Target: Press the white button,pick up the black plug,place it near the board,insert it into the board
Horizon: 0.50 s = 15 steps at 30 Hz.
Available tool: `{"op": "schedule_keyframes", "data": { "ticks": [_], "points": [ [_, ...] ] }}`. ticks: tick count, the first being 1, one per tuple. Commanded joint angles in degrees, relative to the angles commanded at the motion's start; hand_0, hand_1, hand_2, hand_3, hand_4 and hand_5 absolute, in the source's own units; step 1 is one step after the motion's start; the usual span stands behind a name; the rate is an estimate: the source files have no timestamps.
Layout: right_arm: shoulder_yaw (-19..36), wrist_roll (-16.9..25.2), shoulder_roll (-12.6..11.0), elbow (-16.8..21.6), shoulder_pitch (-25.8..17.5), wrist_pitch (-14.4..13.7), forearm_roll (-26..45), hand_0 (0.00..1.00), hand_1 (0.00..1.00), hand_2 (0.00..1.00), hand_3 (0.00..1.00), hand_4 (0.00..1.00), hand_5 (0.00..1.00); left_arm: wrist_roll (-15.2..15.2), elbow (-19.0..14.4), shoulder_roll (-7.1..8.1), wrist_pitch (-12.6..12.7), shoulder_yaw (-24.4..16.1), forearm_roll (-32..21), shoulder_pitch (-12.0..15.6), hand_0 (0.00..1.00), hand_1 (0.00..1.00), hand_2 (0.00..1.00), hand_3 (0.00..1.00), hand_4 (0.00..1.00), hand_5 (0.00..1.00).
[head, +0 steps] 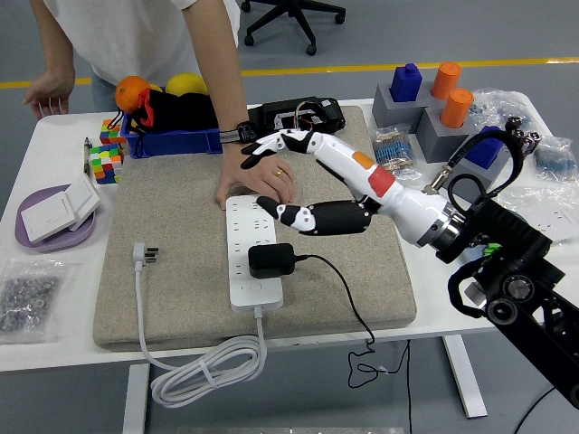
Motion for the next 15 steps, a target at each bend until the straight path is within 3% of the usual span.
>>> {"op": "schedule_keyframes", "data": {
  "ticks": [6, 13, 14, 15],
  "points": [
    [8.9, -0.5, -0.9, -1.5, -5.0, -0.7, -3.2, 0.881, 0.79, 0.731, 0.67, 0.696, 0.372, -0.2, 0.0, -0.28, 0.2, 0.0, 0.2, -0.2, 0.787, 0.736, 0.691, 0.766, 0.543, 0.46],
    [16.3, -2.5, -1.4, -1.9, -8.9, 0.5, -4.7, 0.89, 0.798, 0.737, 0.687, 0.707, 0.372, -0.4, 0.0, -0.65, 0.4, 0.6, 0.2, -1.1, 0.787, 0.736, 0.692, 0.766, 0.543, 0.46],
    [16.9, -2.5, -1.5, -1.8, -9.4, 0.5, -4.8, 0.924, 0.857, 0.779, 0.749, 0.774, 0.417, -0.4, 0.0, -0.7, 0.4, 0.7, 0.1, -1.3, 0.787, 0.736, 0.692, 0.766, 0.544, 0.462],
    [17.9, -2.6, -1.7, -1.7, -10.1, 0.6, -4.9, 0.924, 0.857, 0.779, 0.749, 0.774, 0.417, -0.4, 0.0, -0.74, 0.4, 1.1, -0.2, -1.8, 0.787, 0.736, 0.692, 0.766, 0.544, 0.462]
  ]
}}
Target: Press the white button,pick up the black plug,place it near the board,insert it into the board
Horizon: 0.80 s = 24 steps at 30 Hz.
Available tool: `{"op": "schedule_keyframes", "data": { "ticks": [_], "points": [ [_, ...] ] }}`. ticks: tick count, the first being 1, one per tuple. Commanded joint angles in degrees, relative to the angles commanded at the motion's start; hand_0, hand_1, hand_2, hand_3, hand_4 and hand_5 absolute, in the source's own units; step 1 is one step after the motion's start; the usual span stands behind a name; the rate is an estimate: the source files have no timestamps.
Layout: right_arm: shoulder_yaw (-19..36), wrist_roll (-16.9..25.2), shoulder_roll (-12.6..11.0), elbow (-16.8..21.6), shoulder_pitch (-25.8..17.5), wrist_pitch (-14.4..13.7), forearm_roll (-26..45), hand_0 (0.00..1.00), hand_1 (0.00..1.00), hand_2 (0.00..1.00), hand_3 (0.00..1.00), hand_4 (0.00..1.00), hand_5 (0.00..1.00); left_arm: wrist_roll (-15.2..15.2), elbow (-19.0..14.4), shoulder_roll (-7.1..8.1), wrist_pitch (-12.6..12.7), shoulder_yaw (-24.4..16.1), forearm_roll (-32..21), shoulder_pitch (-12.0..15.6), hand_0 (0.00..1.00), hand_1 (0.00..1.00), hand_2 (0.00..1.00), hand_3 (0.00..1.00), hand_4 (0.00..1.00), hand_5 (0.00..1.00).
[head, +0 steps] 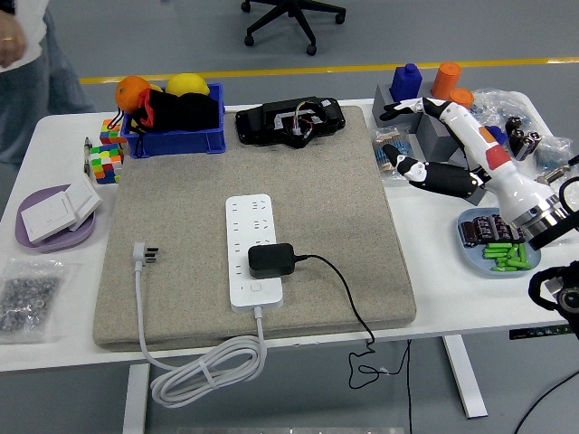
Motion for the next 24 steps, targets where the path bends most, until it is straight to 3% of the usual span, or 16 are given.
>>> {"op": "schedule_keyframes", "data": {
  "ticks": [4, 5, 10, 11, 24],
  "points": [
    [2.8, 0.2, 0.1, 0.4, -2.2, 0.1, 0.0, 0.924, 0.857, 0.779, 0.749, 0.774, 0.417, -0.4, 0.0, -0.09, 0.0, 2.0, -2.0, -1.0, 0.787, 0.736, 0.692, 0.766, 0.544, 0.462],
    [3.2, 0.3, 0.2, 0.4, -2.5, 0.2, 0.0, 0.932, 0.87, 0.801, 0.792, 0.838, 0.497, -0.5, 0.0, -0.11, 0.0, 2.4, -2.4, -1.1, 0.787, 0.736, 0.691, 0.766, 0.546, 0.461],
    [7.3, 1.2, 2.1, 1.4, -5.3, -0.2, 0.5, 0.932, 0.87, 0.801, 0.792, 0.838, 0.497, -0.8, 0.0, -0.39, 0.0, 4.4, -4.3, -1.6, 0.787, 0.736, 0.691, 0.766, 0.546, 0.461],
    [7.9, 1.3, 2.4, 1.5, -5.6, -0.2, 0.5, 0.934, 0.874, 0.807, 0.812, 0.875, 0.555, -0.8, 0.0, -0.43, 0.0, 4.4, -4.2, -1.6, 0.787, 0.736, 0.692, 0.766, 0.547, 0.46],
    [12.0, 1.7, 4.8, 2.4, -9.1, -0.3, 0.7, 0.934, 0.873, 0.807, 0.814, 0.872, 0.565, -0.7, 0.0, -0.5, -0.2, 3.6, -3.3, -1.4, 0.787, 0.737, 0.693, 0.767, 0.549, 0.459]
  ]
}}
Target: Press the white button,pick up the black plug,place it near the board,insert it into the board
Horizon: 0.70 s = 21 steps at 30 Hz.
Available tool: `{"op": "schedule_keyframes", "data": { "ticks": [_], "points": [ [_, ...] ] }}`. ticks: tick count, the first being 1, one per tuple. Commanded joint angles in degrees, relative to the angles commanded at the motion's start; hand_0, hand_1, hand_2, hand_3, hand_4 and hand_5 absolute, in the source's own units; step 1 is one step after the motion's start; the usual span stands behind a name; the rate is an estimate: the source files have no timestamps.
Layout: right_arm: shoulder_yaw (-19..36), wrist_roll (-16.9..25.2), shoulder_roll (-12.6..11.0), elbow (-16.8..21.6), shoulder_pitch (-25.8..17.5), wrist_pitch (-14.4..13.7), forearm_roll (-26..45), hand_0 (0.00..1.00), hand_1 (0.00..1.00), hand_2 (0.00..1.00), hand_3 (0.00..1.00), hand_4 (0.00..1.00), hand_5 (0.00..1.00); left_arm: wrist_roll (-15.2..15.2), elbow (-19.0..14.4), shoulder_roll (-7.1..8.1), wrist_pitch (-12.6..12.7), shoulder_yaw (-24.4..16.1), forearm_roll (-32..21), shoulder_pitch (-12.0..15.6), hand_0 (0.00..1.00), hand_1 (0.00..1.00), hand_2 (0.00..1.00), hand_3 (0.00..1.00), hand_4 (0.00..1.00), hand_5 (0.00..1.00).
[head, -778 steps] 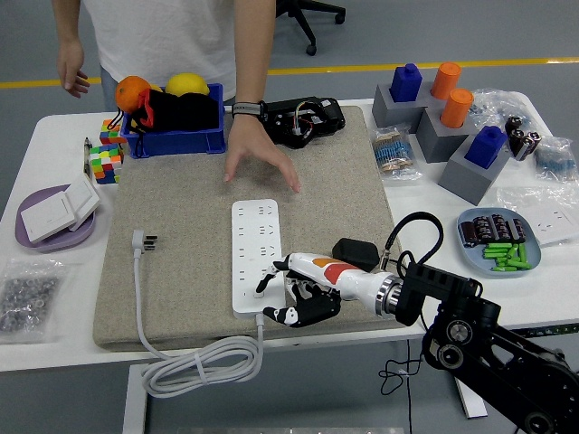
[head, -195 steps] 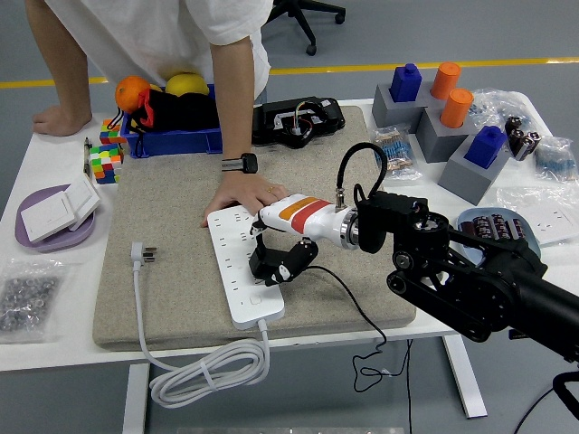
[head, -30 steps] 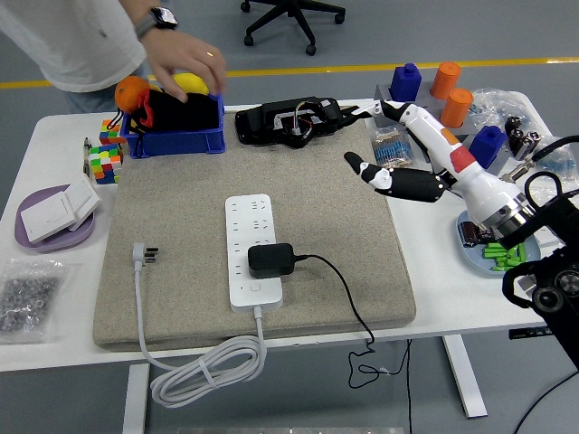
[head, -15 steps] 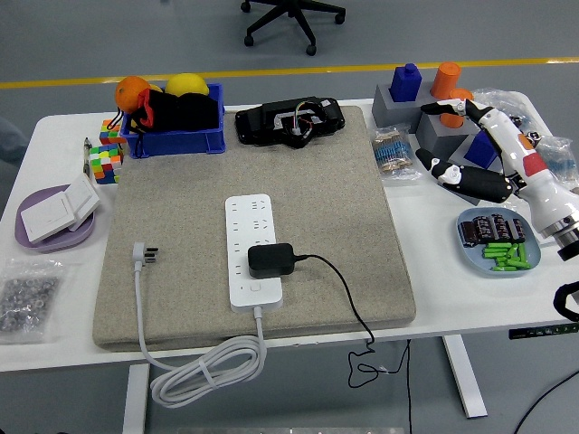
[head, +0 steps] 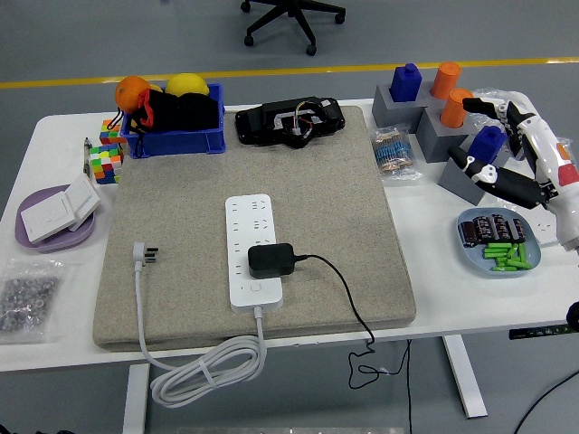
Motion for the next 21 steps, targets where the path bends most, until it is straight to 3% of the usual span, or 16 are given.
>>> {"op": "schedule_keyframes", "data": {
  "ticks": [11, 21],
  "points": [
    [1.3, 0.2, 1.0, 0.4, -2.2, 0.1, 0.4, 0.929, 0.867, 0.801, 0.792, 0.867, 0.558, 0.5, 0.0, 0.22, -0.1, -4.0, 3.7, 2.0, 0.787, 0.738, 0.694, 0.767, 0.549, 0.461],
    [1.0, 0.2, 1.6, 0.2, -2.9, 0.2, 0.2, 0.927, 0.861, 0.79, 0.777, 0.861, 0.551, 0.2, 0.0, 0.53, -0.2, -2.9, 2.4, 1.7, 0.787, 0.737, 0.694, 0.767, 0.549, 0.461]
  ]
}}
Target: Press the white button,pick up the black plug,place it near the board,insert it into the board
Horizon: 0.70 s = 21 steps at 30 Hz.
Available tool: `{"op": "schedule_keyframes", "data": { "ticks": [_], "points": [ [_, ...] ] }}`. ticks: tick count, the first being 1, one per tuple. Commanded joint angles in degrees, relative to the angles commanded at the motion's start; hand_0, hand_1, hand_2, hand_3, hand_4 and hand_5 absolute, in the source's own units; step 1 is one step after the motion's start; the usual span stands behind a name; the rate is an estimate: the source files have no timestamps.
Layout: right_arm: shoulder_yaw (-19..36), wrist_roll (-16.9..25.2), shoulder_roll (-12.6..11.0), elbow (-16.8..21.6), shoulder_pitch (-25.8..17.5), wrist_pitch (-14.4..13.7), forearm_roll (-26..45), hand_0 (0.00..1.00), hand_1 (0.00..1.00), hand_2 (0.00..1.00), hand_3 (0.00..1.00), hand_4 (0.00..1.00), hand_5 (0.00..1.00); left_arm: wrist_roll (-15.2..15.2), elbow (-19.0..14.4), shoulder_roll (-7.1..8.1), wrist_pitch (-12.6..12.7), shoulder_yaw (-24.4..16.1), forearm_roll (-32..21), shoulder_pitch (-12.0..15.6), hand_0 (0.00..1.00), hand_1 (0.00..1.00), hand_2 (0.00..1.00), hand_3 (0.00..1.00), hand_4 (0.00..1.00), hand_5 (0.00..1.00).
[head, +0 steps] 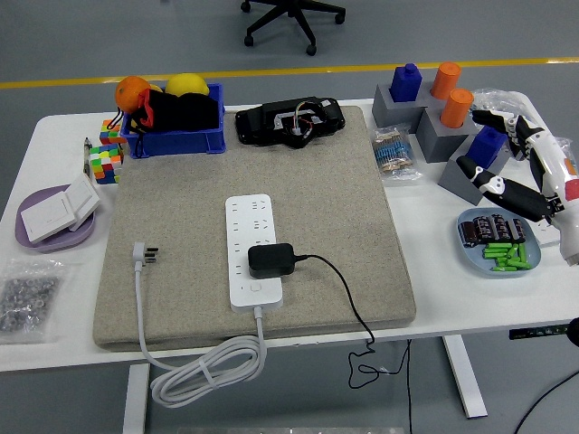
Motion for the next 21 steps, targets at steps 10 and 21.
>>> {"op": "schedule_keyframes", "data": {
  "ticks": [10, 21],
  "points": [
    [-0.2, -0.2, 0.2, -0.1, 0.0, 0.3, -0.3, 0.922, 0.847, 0.779, 0.769, 0.851, 0.544, 0.2, 0.0, 0.13, 0.2, -0.3, 0.4, 0.1, 0.787, 0.737, 0.694, 0.767, 0.549, 0.462],
    [0.7, -0.4, 0.2, 0.1, -0.8, 0.5, -0.5, 0.914, 0.839, 0.771, 0.734, 0.844, 0.537, -0.1, 0.0, 0.34, 0.2, 0.5, -0.5, -0.1, 0.787, 0.738, 0.695, 0.768, 0.549, 0.462]
  ]
}}
